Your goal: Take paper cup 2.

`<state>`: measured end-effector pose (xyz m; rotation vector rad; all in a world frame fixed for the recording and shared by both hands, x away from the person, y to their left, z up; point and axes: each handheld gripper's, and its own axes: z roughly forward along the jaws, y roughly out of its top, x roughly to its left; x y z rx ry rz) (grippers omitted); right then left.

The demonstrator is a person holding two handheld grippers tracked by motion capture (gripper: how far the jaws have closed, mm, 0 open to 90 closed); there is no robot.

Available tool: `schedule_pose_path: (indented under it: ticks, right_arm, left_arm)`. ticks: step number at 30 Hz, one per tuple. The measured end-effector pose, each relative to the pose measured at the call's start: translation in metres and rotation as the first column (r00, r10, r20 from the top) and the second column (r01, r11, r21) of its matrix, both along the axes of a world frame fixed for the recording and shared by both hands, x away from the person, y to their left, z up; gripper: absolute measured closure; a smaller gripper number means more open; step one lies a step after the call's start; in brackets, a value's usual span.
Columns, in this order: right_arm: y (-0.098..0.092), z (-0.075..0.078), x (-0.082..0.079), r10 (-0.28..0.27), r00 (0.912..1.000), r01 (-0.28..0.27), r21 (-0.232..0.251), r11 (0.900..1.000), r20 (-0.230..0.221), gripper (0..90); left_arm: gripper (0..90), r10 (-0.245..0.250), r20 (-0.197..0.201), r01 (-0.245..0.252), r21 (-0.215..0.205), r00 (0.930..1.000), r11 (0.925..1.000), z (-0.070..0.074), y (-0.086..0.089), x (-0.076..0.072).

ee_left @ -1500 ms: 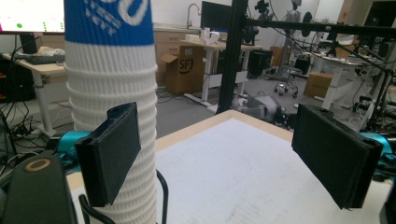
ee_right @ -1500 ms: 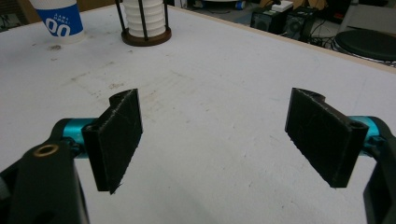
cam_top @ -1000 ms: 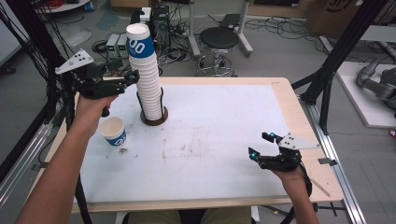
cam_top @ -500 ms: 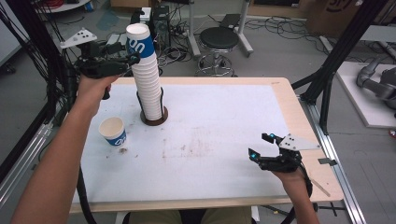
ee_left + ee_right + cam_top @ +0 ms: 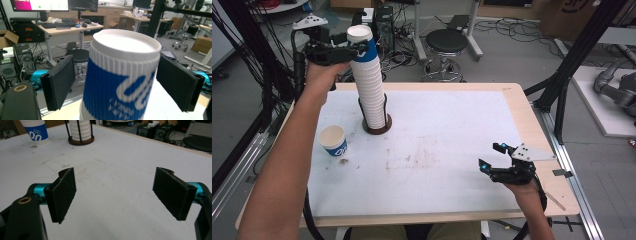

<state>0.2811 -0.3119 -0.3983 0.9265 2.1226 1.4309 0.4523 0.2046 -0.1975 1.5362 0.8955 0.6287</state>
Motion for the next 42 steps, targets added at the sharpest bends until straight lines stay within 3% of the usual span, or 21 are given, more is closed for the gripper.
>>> schedule_pose_path:
  ticks: [2, 5, 10, 12, 16, 27, 34, 42]
  right_arm:
    - [-0.001, 0.000, 0.000, 0.000, 1.0000, 0.000, 0.000, 1.000, -0.002, 19.3]
    - [-0.003, 0.000, 0.000, -0.003, 1.0000, 0.003, 0.006, 1.000, -0.003, 19.3]
    - [-0.005, -0.001, -0.001, -0.005, 1.0000, 0.005, 0.007, 1.000, -0.002, 19.3]
    - [-0.005, -0.001, -0.001, -0.005, 1.0000, 0.005, 0.006, 1.000, -0.002, 19.3]
    - [-0.004, 0.000, -0.001, -0.001, 1.0000, 0.001, 0.005, 1.000, -0.002, 19.3]
    - [-0.001, 0.000, 0.000, 0.002, 1.0000, -0.002, 0.005, 1.000, -0.004, 19.3]
    - [-0.001, 0.000, -0.001, 0.003, 1.0000, -0.003, 0.009, 1.000, -0.001, 19.3]
    - [-0.001, 0.001, -0.002, 0.003, 1.0000, -0.003, 0.010, 1.000, 0.001, 19.3]
  left_arm:
    - [15.6, 0.005, -0.007, -0.005, 0.012, 1.0000, 0.9999, 0.000, -0.003, 0.004]
    - [15.9, 0.004, -0.013, -0.004, -0.011, 0.9999, 0.9999, 0.000, -0.005, 0.008]
    - [26.5, -0.018, 0.009, 0.018, -0.004, 0.9998, 0.9998, 0.002, -0.007, 0.008]
    - [27.0, -0.023, 0.008, 0.023, 0.009, 0.9997, 0.9997, 0.003, -0.007, 0.008]
    - [27.7, -0.025, 0.042, 0.026, -0.014, 0.9988, 0.9996, 0.008, -0.006, 0.004]
    - [28.2, -0.042, 0.129, 0.046, -0.033, 0.9908, 0.9984, 0.043, -0.005, -0.011]
    - [28.3, -0.038, 0.181, 0.053, -0.076, 0.9827, 0.9957, 0.064, -0.003, -0.022]
    - [28.3, -0.060, 0.221, 0.074, -0.057, 0.9734, 0.9957, 0.078, -0.004, -0.039]
